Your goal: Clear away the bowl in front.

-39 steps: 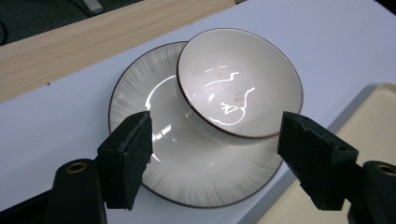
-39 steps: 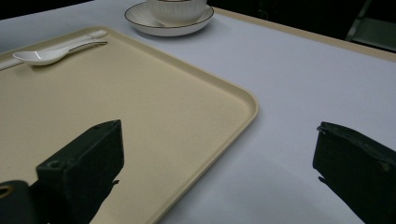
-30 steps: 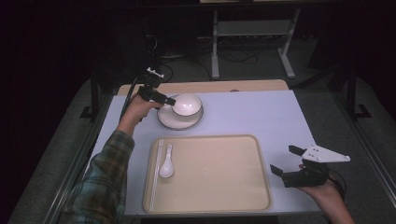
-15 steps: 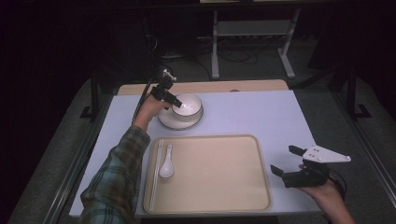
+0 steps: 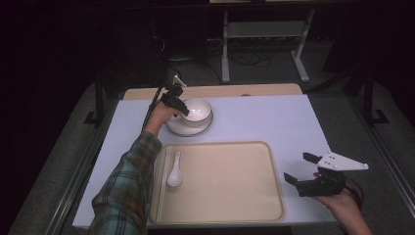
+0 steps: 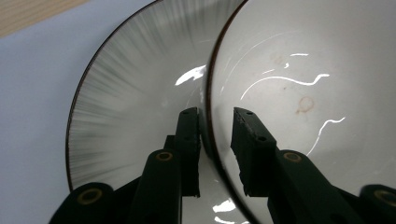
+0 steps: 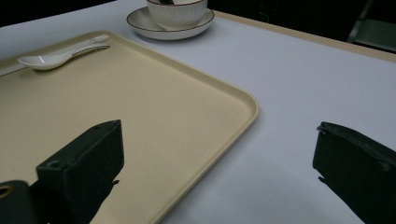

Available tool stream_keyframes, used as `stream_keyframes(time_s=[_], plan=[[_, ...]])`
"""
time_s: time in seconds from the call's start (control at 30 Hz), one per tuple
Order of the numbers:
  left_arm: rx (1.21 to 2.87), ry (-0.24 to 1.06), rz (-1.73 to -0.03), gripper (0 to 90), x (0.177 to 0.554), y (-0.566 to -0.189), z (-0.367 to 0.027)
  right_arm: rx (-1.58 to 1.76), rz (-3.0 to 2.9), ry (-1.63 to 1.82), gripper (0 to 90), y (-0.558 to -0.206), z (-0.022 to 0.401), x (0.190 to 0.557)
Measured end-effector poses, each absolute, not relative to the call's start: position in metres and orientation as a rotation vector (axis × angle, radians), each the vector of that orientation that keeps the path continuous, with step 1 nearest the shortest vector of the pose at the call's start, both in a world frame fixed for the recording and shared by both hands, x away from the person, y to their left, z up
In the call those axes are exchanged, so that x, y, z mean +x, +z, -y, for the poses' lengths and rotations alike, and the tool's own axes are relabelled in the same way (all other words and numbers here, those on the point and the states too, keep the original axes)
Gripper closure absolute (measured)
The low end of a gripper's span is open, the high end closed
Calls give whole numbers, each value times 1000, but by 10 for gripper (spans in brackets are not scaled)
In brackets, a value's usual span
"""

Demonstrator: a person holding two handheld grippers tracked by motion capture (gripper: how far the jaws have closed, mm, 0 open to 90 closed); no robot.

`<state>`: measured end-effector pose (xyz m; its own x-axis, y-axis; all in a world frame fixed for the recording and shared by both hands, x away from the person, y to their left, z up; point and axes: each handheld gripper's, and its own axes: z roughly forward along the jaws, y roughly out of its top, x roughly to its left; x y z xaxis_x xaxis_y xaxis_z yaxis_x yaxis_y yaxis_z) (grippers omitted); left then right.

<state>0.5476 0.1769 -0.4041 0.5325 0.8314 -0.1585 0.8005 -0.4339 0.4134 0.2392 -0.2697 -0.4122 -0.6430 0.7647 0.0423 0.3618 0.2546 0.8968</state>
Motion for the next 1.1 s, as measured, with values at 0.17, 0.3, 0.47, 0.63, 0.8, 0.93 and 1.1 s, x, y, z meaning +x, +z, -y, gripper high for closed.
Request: stream_keyframes(time_s=[0.17, 0.3, 0.47, 0.63, 0.8, 0.93, 1.1], plan=[[2311, 77, -1340, 756, 549, -405, -179, 1027, -2129, 1356, 15, -412, 270, 239], [2290, 58, -1360, 779, 550, -404, -181, 1025, -2130, 1355, 15, -412, 270, 239], [2262, 33, -1357, 823, 551, -402, -184, 1027, -2127, 1357, 15, -412, 270, 239], [2267, 32, -1359, 828, 552, -401, -186, 1028, -2126, 1356, 16, -412, 270, 239], [2255, 41, -1357, 827, 551, -398, -187, 1028, -2124, 1356, 16, -412, 271, 239], [2256, 47, -1365, 826, 551, -397, -190, 1028, -2124, 1356, 16, -412, 271, 239], [2247, 41, -1357, 826, 549, -393, -194, 1030, -2123, 1356, 16, -412, 271, 239]])
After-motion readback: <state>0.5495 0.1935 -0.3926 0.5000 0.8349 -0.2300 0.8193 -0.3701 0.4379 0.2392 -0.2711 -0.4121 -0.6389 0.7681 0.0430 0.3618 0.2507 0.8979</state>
